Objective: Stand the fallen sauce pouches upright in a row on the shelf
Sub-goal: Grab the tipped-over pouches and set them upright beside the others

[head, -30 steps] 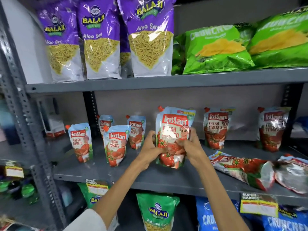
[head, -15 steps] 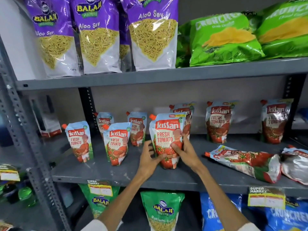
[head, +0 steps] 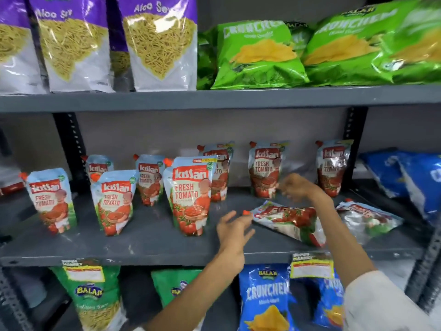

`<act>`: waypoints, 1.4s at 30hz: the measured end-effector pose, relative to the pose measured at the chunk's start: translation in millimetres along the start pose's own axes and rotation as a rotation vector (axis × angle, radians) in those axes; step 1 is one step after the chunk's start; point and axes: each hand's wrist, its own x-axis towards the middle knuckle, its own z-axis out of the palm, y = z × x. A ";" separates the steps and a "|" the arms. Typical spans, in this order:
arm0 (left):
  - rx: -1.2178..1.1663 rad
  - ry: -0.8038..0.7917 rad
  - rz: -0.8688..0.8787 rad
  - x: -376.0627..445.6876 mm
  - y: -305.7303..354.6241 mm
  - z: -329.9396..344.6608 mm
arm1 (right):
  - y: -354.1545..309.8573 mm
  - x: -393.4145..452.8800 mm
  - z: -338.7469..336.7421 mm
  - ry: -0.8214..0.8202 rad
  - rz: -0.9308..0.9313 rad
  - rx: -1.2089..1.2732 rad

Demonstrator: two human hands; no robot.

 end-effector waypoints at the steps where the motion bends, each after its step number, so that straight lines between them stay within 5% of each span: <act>1: -0.040 -0.021 -0.102 -0.2 -3.5 10.9 | 8.3 -1.9 -7.7 -0.036 0.081 0.027; 3: -0.066 -0.048 -0.254 -0.6 -14.1 38.7 | 22.9 -8.1 -21.4 -0.135 0.225 0.015; 6: -0.013 -0.058 -0.328 8.2 -23.5 69.9 | 32.4 -2.8 -28.7 -0.386 0.251 -0.406; 12: 0.004 0.027 -0.325 15.6 -31.3 98.9 | 38.3 -14.7 -20.5 -0.322 0.047 -0.160; 17: -0.020 0.233 -0.044 12.5 -36.4 103.5 | 23.5 -31.1 -20.9 -0.324 -0.116 0.125; 25: 0.373 0.064 0.588 27.8 33.4 93.3 | 3.5 -22.3 4.0 0.131 -0.422 0.624; 29: 0.655 -0.054 0.649 52.0 13.1 46.6 | 27.6 -24.3 50.2 0.113 -0.453 0.621; 35: 0.634 -0.130 0.624 62.2 -1.7 20.6 | 31.0 -27.8 68.6 0.121 -0.395 0.611; 39: 0.715 0.130 0.758 43.7 -17.8 25.6 | 27.8 -37.2 53.0 0.173 -0.329 0.459; 42: 0.665 0.224 0.993 19.3 -25.9 38.5 | 33.4 -51.9 24.2 0.416 -0.253 0.348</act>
